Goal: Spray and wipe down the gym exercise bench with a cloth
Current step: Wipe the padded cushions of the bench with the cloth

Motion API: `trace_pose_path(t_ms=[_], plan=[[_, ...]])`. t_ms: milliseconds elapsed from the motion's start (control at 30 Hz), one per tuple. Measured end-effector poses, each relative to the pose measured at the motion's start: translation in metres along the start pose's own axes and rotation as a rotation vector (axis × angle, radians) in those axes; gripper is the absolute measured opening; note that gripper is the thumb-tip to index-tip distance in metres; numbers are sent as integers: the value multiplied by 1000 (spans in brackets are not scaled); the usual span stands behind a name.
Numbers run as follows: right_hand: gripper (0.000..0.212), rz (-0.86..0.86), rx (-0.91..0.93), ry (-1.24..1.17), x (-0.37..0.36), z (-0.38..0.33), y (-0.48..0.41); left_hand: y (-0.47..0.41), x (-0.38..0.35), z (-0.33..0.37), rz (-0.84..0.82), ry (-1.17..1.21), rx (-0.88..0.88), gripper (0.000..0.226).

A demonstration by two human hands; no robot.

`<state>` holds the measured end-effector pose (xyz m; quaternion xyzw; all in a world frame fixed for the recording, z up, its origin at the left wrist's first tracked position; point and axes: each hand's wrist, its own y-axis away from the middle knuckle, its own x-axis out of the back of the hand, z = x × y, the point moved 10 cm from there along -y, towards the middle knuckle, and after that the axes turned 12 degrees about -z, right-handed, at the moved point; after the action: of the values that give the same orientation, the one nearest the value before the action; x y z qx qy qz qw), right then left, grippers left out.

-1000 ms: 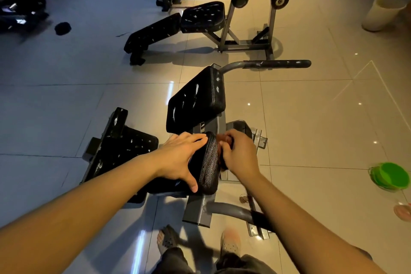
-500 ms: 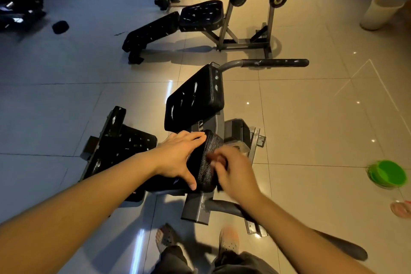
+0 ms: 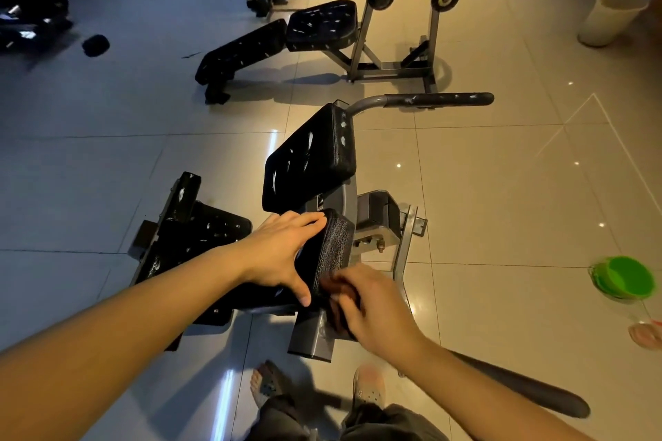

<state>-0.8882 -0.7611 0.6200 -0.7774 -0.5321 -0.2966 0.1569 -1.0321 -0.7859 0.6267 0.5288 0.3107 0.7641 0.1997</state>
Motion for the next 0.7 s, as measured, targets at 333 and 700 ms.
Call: trace_pose_path(t_ms=[333,700], plan=[[15,132,-113,-43,26,17,-43,-1,0,1,-3,15,7,141],[6,209,-188,-17,50,44,-71,-1,0,5,-7,63,6,140]])
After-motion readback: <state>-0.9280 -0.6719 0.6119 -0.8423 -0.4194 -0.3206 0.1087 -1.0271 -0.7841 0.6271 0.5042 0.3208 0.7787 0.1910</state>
